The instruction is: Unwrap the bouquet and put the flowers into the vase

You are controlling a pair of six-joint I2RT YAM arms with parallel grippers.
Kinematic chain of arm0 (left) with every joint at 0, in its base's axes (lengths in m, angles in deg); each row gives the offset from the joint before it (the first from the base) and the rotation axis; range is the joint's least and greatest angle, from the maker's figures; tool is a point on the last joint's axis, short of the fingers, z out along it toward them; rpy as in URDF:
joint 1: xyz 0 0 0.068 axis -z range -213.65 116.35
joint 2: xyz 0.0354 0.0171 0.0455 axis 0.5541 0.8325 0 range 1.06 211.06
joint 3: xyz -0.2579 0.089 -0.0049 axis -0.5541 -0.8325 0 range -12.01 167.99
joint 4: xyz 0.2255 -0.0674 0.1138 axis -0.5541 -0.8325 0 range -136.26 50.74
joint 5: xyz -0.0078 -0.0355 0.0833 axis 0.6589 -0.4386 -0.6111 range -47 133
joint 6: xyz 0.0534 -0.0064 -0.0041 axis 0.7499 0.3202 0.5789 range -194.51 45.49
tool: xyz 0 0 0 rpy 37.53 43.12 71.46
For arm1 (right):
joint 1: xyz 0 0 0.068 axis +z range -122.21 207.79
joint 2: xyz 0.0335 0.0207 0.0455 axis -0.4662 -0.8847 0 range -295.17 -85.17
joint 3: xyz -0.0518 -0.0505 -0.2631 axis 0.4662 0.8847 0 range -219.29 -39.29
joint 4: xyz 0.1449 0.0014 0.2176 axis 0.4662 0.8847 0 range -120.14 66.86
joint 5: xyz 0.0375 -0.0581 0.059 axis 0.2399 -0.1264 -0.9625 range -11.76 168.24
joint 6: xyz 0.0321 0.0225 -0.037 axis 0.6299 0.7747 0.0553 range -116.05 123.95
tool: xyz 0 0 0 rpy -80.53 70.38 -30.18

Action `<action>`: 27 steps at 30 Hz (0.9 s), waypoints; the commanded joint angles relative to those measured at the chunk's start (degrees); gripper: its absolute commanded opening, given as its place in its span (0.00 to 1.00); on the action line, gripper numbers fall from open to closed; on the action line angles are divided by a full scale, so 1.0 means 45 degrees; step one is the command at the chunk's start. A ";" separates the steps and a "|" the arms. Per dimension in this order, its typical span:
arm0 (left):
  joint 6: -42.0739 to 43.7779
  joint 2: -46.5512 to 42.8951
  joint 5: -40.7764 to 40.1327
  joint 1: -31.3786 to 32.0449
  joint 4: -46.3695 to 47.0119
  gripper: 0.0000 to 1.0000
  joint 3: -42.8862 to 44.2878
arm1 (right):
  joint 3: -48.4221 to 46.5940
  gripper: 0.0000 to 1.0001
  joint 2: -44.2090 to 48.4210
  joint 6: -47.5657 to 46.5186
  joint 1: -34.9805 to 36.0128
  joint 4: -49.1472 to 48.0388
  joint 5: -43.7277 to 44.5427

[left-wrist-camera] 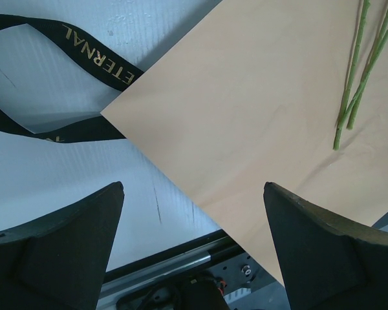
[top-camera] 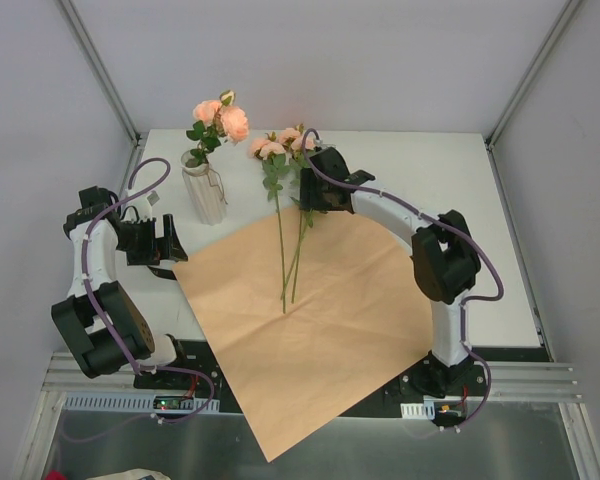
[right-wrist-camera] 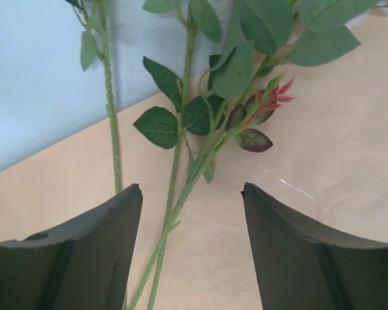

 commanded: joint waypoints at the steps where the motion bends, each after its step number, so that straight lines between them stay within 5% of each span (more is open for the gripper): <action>1: 0.0359 -0.0267 0.0204 -0.0106 -0.0213 0.89 0.0073 | -0.0848 0.66 -0.0590 0.0817 -0.0192 0.0664 0.0232; 16: 0.0378 -0.0443 0.0028 -0.0106 -0.0232 0.89 0.0132 | -0.2353 0.61 -0.2759 0.1696 -0.0681 0.1154 0.0583; 27: 0.0476 -0.0638 -0.0089 -0.0106 -0.0252 0.89 0.0151 | -0.1846 0.43 -0.2915 0.3023 -0.0818 -0.0133 0.0467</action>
